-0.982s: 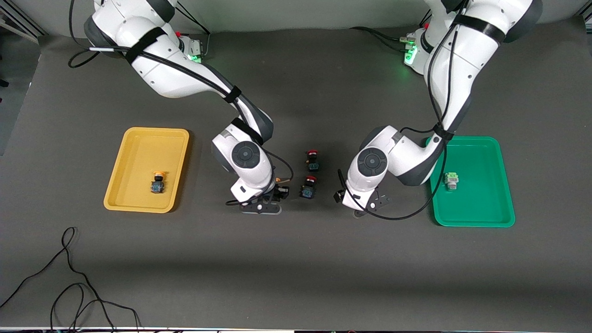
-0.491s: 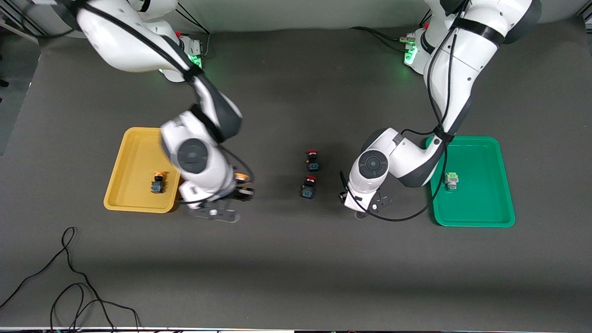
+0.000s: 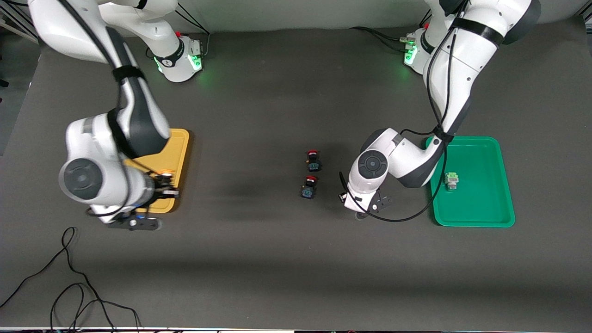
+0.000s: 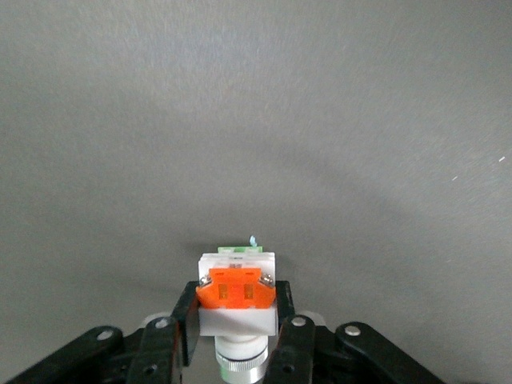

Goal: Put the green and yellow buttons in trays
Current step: 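Place the orange button in the green tray while the right places yellow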

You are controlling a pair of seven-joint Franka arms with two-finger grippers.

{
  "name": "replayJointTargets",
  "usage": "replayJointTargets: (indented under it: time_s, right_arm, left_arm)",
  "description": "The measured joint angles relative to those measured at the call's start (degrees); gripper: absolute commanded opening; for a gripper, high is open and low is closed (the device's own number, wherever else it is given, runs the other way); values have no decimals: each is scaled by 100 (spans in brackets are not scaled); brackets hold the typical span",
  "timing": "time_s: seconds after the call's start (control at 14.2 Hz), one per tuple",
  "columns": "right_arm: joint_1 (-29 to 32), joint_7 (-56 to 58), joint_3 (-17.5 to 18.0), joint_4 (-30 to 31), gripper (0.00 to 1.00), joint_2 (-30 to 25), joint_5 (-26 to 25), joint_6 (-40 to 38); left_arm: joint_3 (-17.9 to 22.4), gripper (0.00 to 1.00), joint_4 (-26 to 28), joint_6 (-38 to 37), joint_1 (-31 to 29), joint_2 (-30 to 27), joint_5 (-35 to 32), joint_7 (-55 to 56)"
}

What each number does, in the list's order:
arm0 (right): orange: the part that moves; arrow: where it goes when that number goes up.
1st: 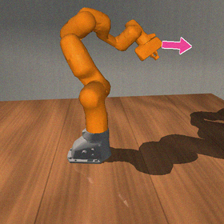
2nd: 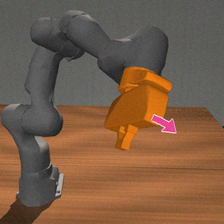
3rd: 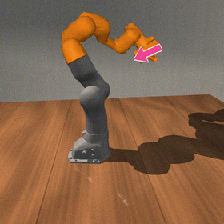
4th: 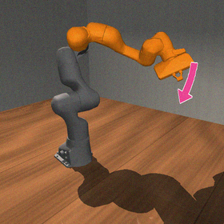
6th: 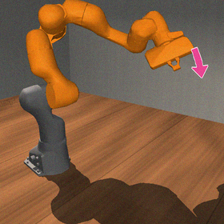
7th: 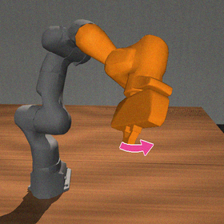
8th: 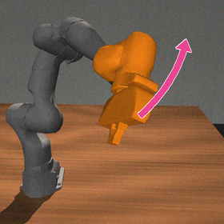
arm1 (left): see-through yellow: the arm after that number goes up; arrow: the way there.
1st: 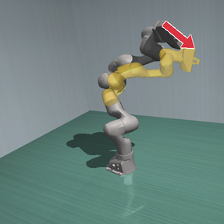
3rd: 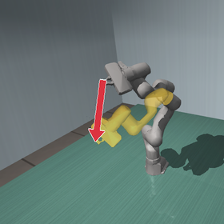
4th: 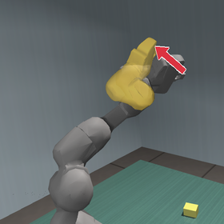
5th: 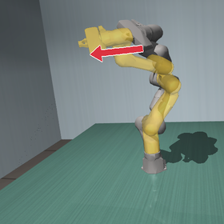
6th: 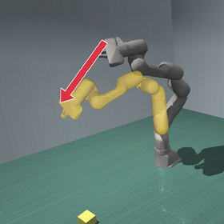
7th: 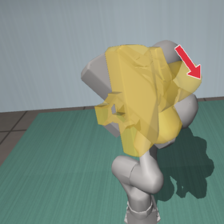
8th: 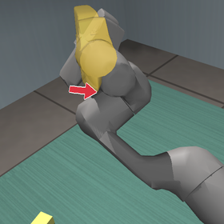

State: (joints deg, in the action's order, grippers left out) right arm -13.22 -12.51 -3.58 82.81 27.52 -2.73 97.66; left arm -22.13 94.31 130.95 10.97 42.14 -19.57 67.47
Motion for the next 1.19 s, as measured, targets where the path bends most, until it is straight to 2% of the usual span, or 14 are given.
replayJointTargets:
  time_s: [0.28, 0.42, 0.56, 0.84, 1.19]
  right_arm:
    - [39, 1537, -903, 110, 0, 0, 33, -102]
    - [51, 1795, -1119, 313, 0, -2, 41, 33]
    - [46, 1929, -1229, 731, 0, -8, 44, 512]
    - [48, 1978, -1361, 1972, 0, -65, 47, 2063]
    - [38, 1978, -1407, 3310, 0, -92, 47, 3872]
  left_arm:
    - [-59, 19, -559, -1312, -7, -521, 288, -151]
    - [-63, 19, -692, -2018, -40, -998, 788, -673]
    - [-53, 19, -694, -2658, -270, -1461, 1145, -1331]
    - [-28, 19, -344, -3366, -1297, -2159, 1559, -3142]
    - [38, 19, 463, -3386, -2904, -2783, 1575, -5589]
